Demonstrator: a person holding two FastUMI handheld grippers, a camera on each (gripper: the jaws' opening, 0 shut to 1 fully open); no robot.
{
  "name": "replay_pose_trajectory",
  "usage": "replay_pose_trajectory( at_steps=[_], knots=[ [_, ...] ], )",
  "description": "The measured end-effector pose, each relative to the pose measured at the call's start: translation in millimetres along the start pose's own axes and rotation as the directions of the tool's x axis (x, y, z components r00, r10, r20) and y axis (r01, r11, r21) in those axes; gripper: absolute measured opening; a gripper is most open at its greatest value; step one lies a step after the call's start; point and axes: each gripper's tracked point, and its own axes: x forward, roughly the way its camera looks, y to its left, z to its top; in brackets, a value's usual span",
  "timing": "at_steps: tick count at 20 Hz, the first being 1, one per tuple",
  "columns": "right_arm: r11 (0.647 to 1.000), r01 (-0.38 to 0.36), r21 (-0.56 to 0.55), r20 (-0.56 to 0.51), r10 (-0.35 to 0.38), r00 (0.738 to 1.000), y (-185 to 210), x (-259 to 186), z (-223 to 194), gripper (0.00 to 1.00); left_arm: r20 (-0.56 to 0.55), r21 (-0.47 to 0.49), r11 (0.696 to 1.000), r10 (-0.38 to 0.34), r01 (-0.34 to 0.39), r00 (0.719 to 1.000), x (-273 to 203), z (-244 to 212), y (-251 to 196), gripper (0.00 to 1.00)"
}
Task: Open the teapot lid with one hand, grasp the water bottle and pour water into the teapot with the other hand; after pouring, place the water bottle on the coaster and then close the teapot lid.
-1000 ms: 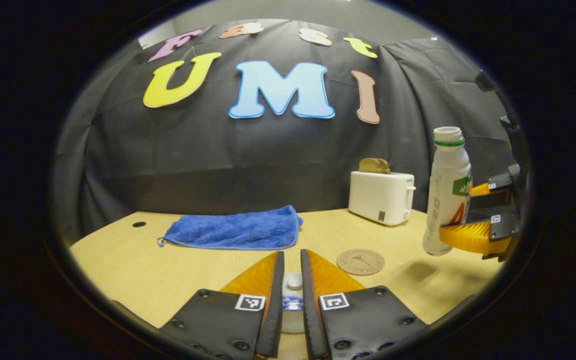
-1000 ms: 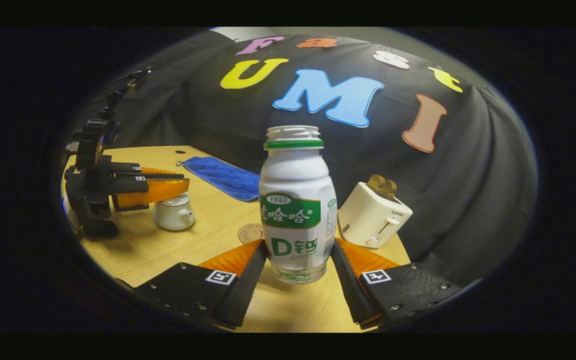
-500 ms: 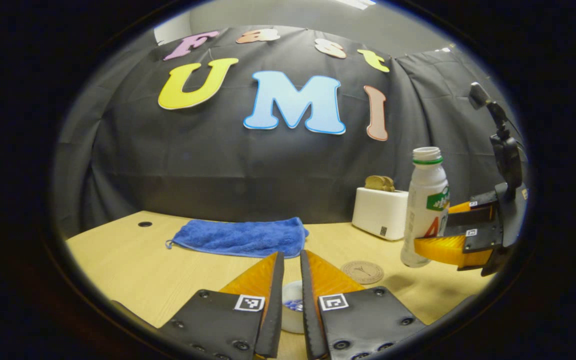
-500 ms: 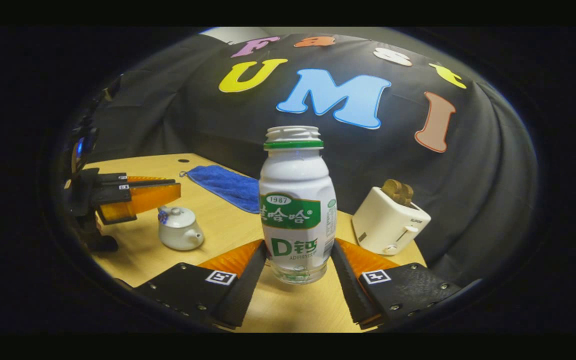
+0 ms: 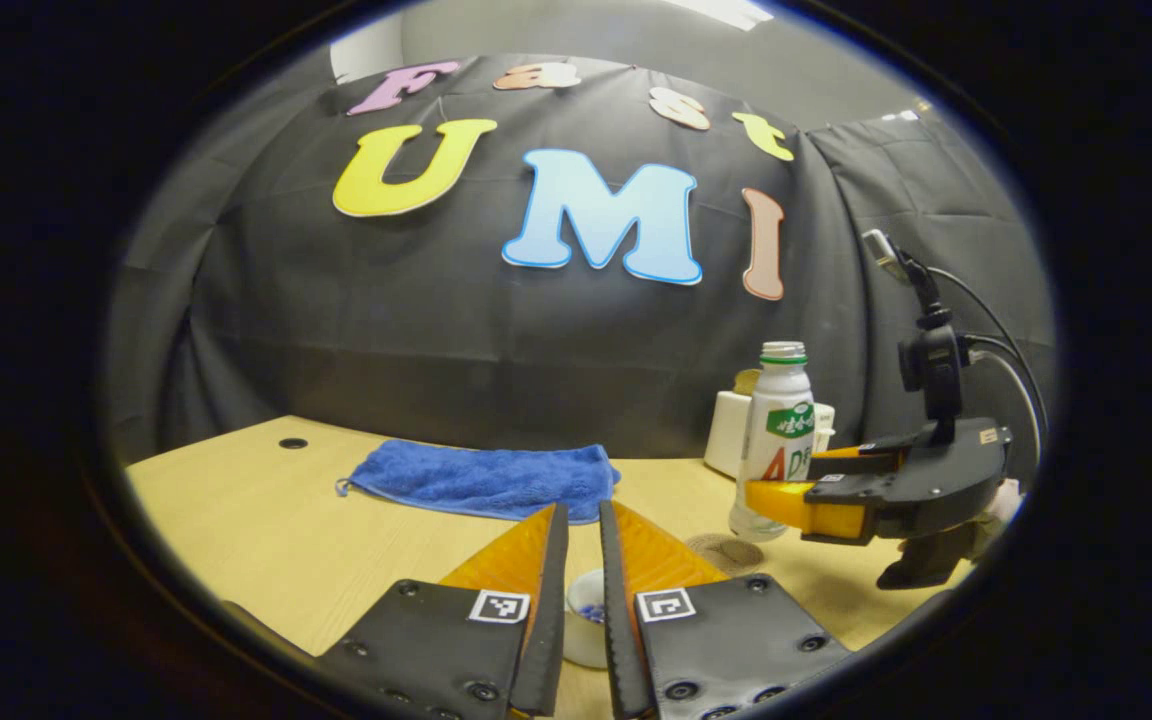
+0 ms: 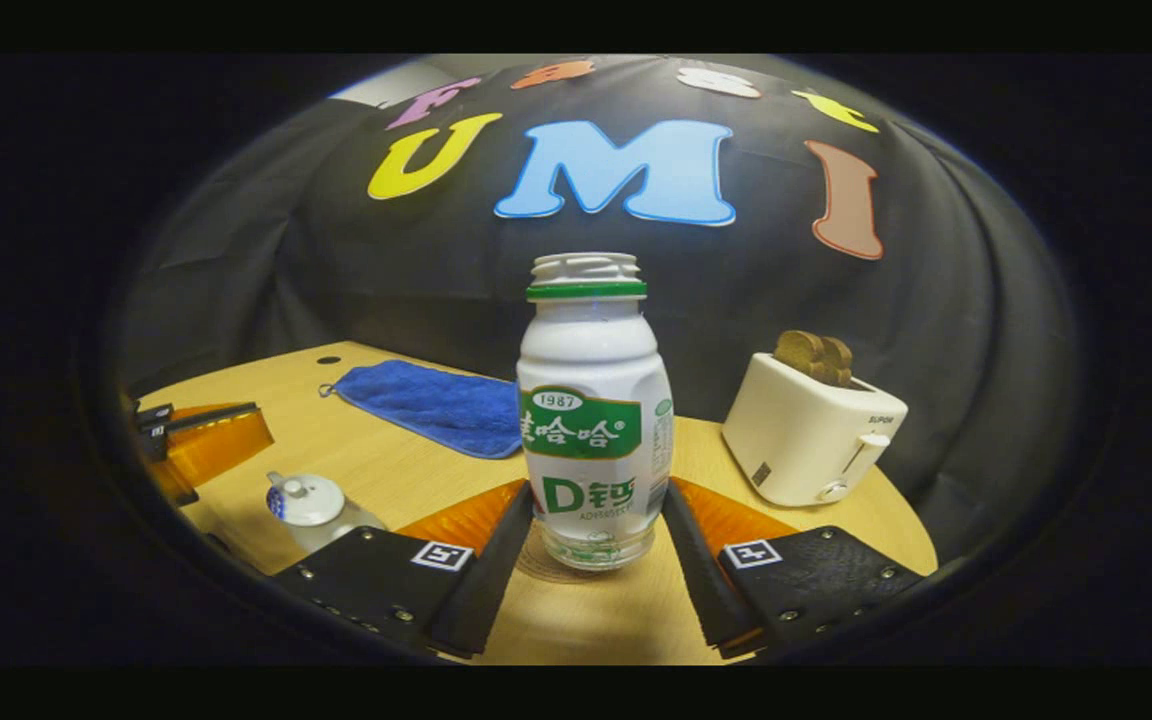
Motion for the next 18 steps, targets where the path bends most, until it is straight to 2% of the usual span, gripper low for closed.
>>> replay_pose_trajectory(
  at_steps=[1,7,18],
  knots=[
    [0.999,0.0,0.037,-0.012,0.0,1.0,2,7,-2,0.76,0.0,-0.003,1.0,0.002,-0.002,1.0,0,0,1,0.3],
    [0.994,0.032,0.107,-0.032,-0.029,0.999,0,19,-10,0.76,0.002,-0.022,1.0,0.009,-0.009,1.0,-1,0,3,0.3],
    [0.982,0.029,0.188,-0.069,-0.017,0.997,-4,18,-28,0.77,-0.005,-0.032,0.999,0.013,-0.013,1.0,-1,-2,3,0.27]
  ],
)
